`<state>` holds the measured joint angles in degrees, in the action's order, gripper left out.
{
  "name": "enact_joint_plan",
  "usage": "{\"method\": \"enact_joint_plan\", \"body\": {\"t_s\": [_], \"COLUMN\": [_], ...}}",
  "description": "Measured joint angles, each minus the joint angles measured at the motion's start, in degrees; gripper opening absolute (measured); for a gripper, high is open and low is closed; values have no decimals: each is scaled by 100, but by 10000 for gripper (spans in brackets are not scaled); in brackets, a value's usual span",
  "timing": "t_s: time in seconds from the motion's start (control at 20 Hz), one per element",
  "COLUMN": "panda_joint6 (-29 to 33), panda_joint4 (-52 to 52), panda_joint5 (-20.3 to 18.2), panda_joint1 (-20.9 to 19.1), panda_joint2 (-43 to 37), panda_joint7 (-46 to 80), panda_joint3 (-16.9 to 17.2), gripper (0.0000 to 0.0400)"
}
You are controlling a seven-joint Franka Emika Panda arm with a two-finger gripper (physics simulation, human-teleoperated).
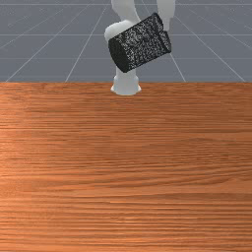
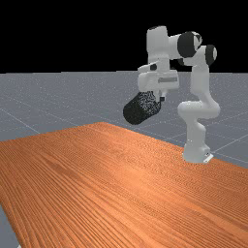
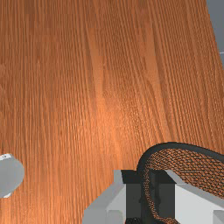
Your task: Rotate the holder till the hole upward
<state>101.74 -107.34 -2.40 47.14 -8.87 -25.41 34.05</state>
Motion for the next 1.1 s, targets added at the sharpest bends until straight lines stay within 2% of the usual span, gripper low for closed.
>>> {"method": "enact_joint_plan", "body": {"t_s": [0.05,0.1,0.15,0.2,0.25,0.3,0.35,0.4,0.45,0.5,0.55,0.6,0.7,0.75,0.85,0.95,1.05,1.1], "panda_joint6": [-631,-291,-158,-120,148,880,1397,1763,2250,2789,2736,3155,3169,3187,3235,3234,3199,2904], "panda_joint4": [867,532,-326,-926,-1280,-1982,-2502,-2850,-3203,-3525,-3439,-3637,-3738,-3742,-3819,-4089,-4383,-4350], "panda_joint5": [-381,-3,251,380,295,403,370,353,382,311,1669,1597,1719,1503,1364,1382,1439,1912], "panda_joint1": [-191,-39,9,14,384,561,573,707,921,1050,337,336,-94,-93,-21,-88,-199,-306], "panda_joint2": [202,-439,-1421,-2201,-2633,-2843,-2827,-2955,-2957,-2656,-1620,-1405,-1419,-1524,-1642,-1985,-2372,-2354], "panda_joint7": [-199,-252,194,545,202,91,173,-55,-372,-570,-1141,-1101,17,227,154,176,236,33], "panda_joint3": [-70,-149,-324,-499,-274,184,446,736,1190,1626,730,815,482,513,579,568,527,263], "gripper": [44,46,45,52,71,78,48,46,66,46,54,54,49,47,47,45,46,48]}}
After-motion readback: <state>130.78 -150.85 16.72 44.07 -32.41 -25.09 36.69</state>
